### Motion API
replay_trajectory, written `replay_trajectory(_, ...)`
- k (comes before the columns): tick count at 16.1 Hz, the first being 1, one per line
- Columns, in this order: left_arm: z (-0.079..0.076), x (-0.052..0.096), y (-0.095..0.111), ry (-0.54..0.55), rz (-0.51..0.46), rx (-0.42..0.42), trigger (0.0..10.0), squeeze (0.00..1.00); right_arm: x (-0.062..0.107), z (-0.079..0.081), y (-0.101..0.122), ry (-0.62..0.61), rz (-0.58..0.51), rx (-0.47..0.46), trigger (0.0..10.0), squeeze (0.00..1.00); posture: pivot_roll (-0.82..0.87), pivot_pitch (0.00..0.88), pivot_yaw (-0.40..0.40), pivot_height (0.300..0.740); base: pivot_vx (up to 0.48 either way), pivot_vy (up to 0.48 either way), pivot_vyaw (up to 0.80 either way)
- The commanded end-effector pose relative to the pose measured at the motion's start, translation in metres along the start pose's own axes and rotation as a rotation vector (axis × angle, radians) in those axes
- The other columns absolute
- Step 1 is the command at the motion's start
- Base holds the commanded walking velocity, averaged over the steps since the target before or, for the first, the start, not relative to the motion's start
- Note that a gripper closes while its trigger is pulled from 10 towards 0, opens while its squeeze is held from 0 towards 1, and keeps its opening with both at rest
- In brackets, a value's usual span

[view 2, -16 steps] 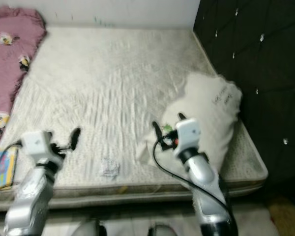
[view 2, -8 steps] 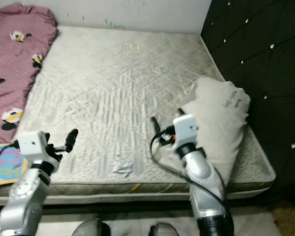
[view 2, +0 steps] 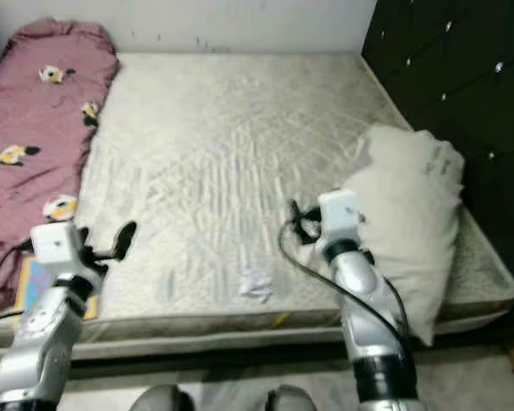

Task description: Clean up the room

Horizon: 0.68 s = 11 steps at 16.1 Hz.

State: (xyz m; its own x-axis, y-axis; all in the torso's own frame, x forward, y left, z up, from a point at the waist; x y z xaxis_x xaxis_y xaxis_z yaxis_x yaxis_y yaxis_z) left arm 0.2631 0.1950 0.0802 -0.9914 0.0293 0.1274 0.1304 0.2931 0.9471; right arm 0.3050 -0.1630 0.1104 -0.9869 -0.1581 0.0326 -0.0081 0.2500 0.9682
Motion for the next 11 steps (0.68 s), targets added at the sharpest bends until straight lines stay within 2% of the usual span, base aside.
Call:
replay_trajectory(1, -0.008, -0.001, -0.002, 0.006, -0.006, -0.009, 10.0, 0.0, 0.009, -0.003, -0.012, -0.054, 0.044, -0.001, 10.0, 0.0, 0.01, 0.058, -0.023, 0.74, 0.0, 0.0, 0.0)
replay_trajectory(2, -0.008, -0.001, 0.0, 0.016, -0.022, -0.03, 10.0, 0.0, 0.014, 0.0, -0.016, -0.062, 0.051, 0.003, 10.0, 0.0, 0.01, 0.061, -0.029, 0.74, 0.0, 0.0, 0.0)
replay_trajectory(4, -0.008, 0.0, 0.005, 0.02, -0.042, -0.035, 10.0, 0.0, 0.023, 0.007, -0.03, -0.077, 0.103, -0.062, 10.0, 0.0, 0.02, 0.063, -0.036, 0.74, 0.0, 0.0, 0.0)
replay_trajectory(5, -0.015, 0.001, 0.014, -0.007, -0.074, -0.062, 10.0, 0.0, 0.028, 0.004, -0.042, -0.132, 0.15, -0.122, 10.0, 0.0, 0.02, 0.064, -0.04, 0.74, 0.0, 0.0, 0.0)
replay_trajectory(7, -0.021, 0.001, 0.016, -0.032, -0.088, -0.095, 10.0, 0.0, 0.026, -0.003, -0.042, -0.165, 0.153, -0.079, 10.0, 0.0, 0.02, 0.059, -0.041, 0.74, 0.0, 0.0, 0.0)
replay_trajectory(9, -0.021, 0.0, 0.01, -0.027, -0.07, -0.1, 10.0, 0.0, 0.03, -0.001, -0.042, -0.143, 0.138, -0.045, 10.0, 0.0, 0.02, 0.055, -0.044, 0.74, 0.0, 0.0, 0.0)
replay_trajectory(11, -0.018, -0.003, 0.005, -0.035, -0.048, -0.106, 10.0, 0.0, 0.029, -0.003, -0.038, -0.165, 0.094, -0.113, 10.0, 0.0, 0.0, 0.034, -0.005, 0.74, 0.0, 0.0, 0.0)
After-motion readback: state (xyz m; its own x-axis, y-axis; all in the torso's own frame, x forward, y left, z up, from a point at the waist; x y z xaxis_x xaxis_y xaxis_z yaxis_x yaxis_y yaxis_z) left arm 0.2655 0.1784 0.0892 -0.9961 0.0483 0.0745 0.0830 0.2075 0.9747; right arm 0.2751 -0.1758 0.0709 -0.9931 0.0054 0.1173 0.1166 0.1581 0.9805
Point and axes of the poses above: a point about 5 cm out from each wrist's last joint towards the gripper, its own x axis pointing back from the gripper into the wrist, its own y axis along the axis of the wrist's last joint, z = x × y, the point moved 1 cm from there along -x, pointing out of the wrist towards the gripper, and after that the axes turned 6 degrees about x, right-handed, at the moved point
